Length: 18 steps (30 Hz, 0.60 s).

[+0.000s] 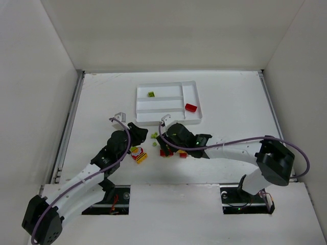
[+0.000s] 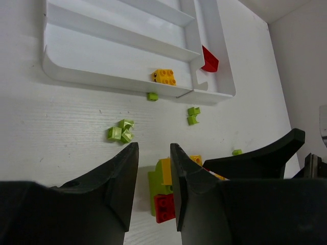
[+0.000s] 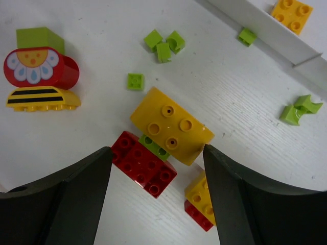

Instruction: Sort the legos into containers by color

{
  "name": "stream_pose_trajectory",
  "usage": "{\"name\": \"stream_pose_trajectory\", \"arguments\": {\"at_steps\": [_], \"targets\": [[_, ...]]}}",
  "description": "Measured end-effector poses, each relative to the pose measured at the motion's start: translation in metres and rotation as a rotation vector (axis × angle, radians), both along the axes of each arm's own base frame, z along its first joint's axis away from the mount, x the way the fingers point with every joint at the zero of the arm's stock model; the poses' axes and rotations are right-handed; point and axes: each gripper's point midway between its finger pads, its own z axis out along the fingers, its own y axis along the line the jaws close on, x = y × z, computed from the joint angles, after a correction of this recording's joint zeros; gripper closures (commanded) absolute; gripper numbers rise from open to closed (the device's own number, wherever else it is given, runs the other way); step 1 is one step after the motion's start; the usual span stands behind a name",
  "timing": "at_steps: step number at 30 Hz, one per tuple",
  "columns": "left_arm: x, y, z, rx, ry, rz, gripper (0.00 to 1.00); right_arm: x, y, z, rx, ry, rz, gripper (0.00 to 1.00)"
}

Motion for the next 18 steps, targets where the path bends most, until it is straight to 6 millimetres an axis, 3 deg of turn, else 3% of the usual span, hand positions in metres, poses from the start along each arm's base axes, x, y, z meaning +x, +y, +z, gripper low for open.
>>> {"name": "stream_pose_trajectory", "arguments": {"at_steps": [8, 10, 18], "targets": [[-0.005, -0.001, -0.005, 0.003, 0.020, -0.016, 0.70, 0.004, -0.003, -0.020, -0.076, 0.008, 0.019, 0.21], [-0.005, -0.001, -0.005, 0.002, 0.022, -0.019, 0.70, 0.006, -0.005, -0.021, -0.083, 0.005, 0.015, 0.17], [-0.005, -0.001, -0.004, -0.005, 0.022, -0.019, 0.68, 0.013, -0.009, -0.015, -0.081, -0.014, -0.012, 0.16]]}}
